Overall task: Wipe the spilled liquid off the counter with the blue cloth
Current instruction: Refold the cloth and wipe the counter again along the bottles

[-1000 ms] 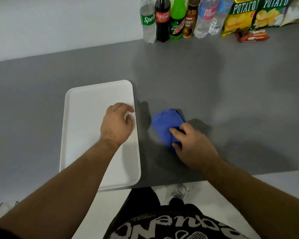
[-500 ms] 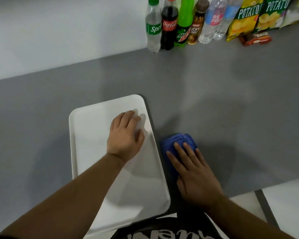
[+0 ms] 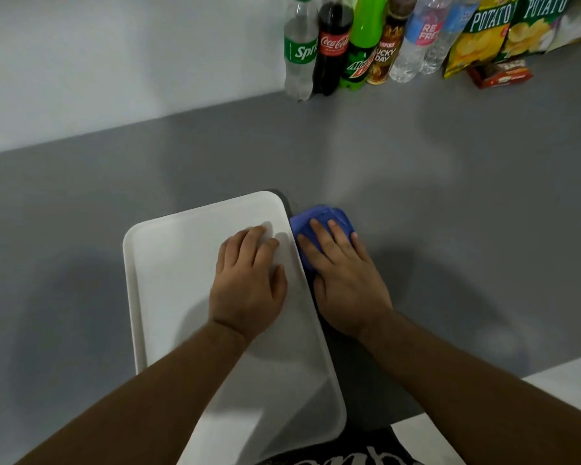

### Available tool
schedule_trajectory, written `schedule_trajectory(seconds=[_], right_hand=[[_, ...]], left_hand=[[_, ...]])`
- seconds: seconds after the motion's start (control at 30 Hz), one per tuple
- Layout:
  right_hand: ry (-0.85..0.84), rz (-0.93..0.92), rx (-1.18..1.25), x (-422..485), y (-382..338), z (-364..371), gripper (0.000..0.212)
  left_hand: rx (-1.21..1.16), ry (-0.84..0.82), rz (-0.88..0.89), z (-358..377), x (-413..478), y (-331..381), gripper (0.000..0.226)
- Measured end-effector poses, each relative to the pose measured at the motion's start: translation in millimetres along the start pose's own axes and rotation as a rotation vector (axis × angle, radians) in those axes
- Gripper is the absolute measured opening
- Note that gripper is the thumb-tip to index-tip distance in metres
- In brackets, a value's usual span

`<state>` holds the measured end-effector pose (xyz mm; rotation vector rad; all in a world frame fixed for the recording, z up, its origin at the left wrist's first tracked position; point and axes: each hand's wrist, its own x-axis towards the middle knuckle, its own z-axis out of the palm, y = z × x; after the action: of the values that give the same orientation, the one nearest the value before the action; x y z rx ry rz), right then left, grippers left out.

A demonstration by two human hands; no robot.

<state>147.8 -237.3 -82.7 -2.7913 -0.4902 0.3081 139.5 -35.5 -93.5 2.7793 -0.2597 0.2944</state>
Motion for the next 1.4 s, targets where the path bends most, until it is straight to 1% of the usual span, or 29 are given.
schedule_trajectory(seconds=[0.17, 0.27, 0.33, 0.4, 0.47, 0.53, 0.6, 0.7, 0.83, 0.93, 1.03, 1.13, 1.2, 1.3, 1.4], right_hand=[[0.02, -0.006, 0.003, 53, 7, -14, 0.069], [-0.005, 0.035, -0.042, 86, 12, -21, 0.074], [-0.02, 0.071, -0.083, 104, 14, -26, 0.072], [-0.023, 0.076, -0.101, 110, 15, -29, 0.07], [-0.021, 0.062, -0.079, 100, 16, -31, 0.073], [-0.006, 0.042, -0.031, 81, 16, -28, 0.075], [-0.015, 0.032, -0.002, 66, 17, -25, 0.073], [-0.033, 0.04, -0.019, 63, 15, -23, 0.071], [-0.018, 0.025, -0.027, 93, 19, -30, 0.074], [-0.021, 0.049, -0.076, 129, 29, -38, 0.074], [-0.004, 0.045, -0.084, 156, 43, -50, 0.075], [0.035, 0.061, -0.107, 161, 74, -61, 0.068], [0.069, 0.111, -0.106, 160, 106, -71, 0.064], [0.051, 0.224, -0.103, 159, 149, -88, 0.062], [0.045, 0.285, -0.072, 165, 155, -94, 0.062]], left_hand=[[0.023, -0.064, -0.022, 1, -1, -1, 0.039], [0.043, -0.098, -0.052, 1, 0, 0, 0.041], [0.052, -0.119, -0.066, 0, 0, 2, 0.041], [0.051, -0.137, -0.075, -3, 2, 4, 0.042], [0.041, -0.15, -0.09, -7, 4, 5, 0.044], [0.029, -0.141, -0.102, -12, 10, 6, 0.045], [0.007, -0.109, -0.103, -13, 23, 6, 0.043], [-0.02, -0.063, -0.079, -12, 47, 5, 0.041], [-0.016, -0.068, -0.04, -4, 56, 4, 0.042], [0.001, -0.07, -0.03, 2, 51, 4, 0.044], [0.0, -0.066, -0.029, 4, 51, 2, 0.044], [-0.028, -0.062, -0.025, 3, 51, 1, 0.042], [-0.057, -0.072, -0.041, 0, 53, 2, 0.044], [-0.107, -0.09, -0.091, -8, 58, 5, 0.049], [-0.139, -0.068, -0.126, -13, 70, 11, 0.044]])
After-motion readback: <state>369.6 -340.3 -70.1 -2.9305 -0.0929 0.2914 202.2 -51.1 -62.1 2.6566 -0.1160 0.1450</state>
